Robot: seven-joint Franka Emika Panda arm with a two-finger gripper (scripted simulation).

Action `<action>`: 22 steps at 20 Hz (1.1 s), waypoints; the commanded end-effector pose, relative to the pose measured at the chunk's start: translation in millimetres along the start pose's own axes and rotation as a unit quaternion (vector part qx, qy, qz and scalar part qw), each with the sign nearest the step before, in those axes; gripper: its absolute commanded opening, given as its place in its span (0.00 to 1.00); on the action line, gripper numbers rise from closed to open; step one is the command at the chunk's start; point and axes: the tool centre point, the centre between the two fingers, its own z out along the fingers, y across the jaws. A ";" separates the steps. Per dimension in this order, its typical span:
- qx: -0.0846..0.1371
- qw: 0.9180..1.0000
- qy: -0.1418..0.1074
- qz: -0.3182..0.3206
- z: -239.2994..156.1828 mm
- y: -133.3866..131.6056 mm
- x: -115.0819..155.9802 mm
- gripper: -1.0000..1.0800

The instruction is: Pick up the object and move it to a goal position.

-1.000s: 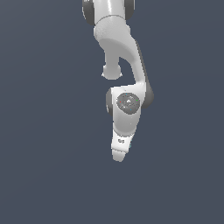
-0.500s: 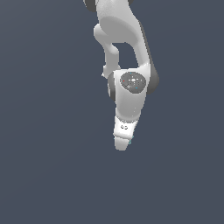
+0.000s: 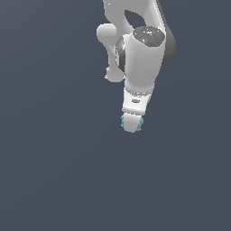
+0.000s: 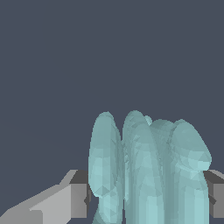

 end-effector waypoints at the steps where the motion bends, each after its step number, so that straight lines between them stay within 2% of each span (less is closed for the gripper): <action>1: 0.000 1.000 0.000 0.000 -26.7 -12.4 1.3 0.00; 15: 0.000 1.000 0.001 -0.001 -182.4 -79.1 8.2 0.00; 22: 0.000 1.000 0.002 -0.001 -244.2 -103.1 10.6 0.00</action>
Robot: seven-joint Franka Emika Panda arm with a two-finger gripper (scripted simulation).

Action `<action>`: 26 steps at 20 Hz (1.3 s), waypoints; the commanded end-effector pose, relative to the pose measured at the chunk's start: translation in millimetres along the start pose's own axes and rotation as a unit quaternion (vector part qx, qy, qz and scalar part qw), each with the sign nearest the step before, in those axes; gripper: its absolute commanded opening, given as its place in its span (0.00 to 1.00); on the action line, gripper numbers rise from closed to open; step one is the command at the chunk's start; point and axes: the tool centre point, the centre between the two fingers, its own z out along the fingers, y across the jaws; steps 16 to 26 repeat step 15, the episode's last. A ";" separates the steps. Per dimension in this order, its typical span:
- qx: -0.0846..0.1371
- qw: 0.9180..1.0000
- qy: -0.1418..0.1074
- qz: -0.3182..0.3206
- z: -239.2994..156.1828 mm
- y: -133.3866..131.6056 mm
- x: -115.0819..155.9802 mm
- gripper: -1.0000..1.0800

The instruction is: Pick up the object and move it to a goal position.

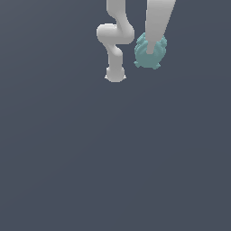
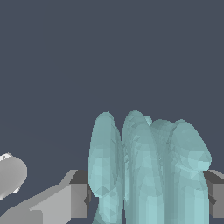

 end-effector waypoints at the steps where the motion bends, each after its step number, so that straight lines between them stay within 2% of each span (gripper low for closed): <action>1: 0.001 1.000 0.000 0.001 -18.6 -7.3 0.3 0.00; 10: 0.001 1.000 0.000 0.001 -55.2 -19.4 2.1 0.00; 26: 0.001 1.000 0.000 0.002 -57.9 -19.2 2.4 0.00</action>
